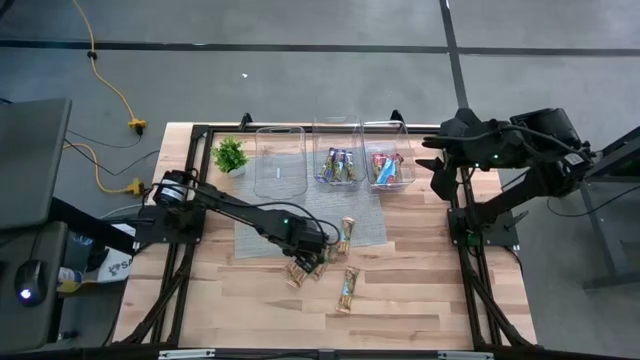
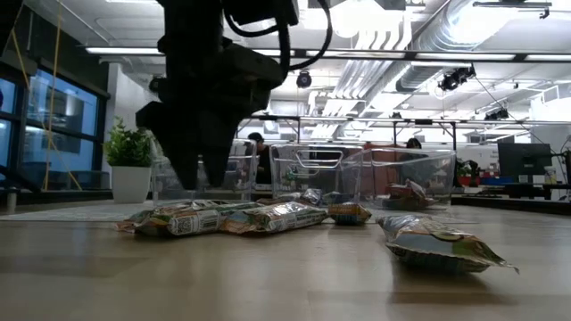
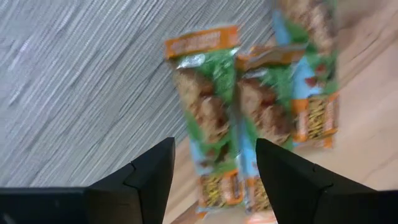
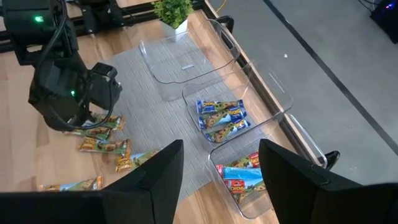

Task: Pick and place Granola Bars by type
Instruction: Put the yellow granola bar into the left transparent bin

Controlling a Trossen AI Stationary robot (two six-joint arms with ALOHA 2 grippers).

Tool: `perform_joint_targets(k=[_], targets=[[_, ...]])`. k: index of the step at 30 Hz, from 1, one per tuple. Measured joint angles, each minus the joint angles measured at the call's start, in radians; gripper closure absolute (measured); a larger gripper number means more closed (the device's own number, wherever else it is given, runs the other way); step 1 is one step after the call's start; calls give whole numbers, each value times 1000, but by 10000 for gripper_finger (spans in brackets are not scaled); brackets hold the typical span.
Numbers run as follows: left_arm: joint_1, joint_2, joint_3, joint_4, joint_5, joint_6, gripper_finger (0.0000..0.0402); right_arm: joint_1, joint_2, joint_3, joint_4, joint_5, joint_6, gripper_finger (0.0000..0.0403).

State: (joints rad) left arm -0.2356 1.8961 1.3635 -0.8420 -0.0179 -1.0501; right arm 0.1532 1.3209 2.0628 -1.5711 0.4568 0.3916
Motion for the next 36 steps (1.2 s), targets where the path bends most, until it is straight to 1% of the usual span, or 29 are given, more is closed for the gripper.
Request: perform_joint_targets(k=[11,13,15,18,20,21,27,31,36], targets=[[0,21,-5,-2,-22,33,183,0,0,0,0,-12,2,210],[0,34,0,32,-13,35,183,0,0,0,0,-19,4,210],[0,41,-5,5,-12,42,183,0,0,0,0,-23,5,210],[0,60,0,46,16,51,183,0,0,0,0,-26,10,210],[0,69,-3,26,30,53,183,0,0,0,0,-29,11,210],[0,77,-2,43,35,52,183,0,0,0,0,-31,11,210],[0,81,-3,27,30,51,185,0,0,0,0,-39,11,210],[0,80,-3,19,39,58,206,0,0,0,0,-39,10,210],[0,80,-3,33,62,68,259,0,0,0,0,-41,10,210]])
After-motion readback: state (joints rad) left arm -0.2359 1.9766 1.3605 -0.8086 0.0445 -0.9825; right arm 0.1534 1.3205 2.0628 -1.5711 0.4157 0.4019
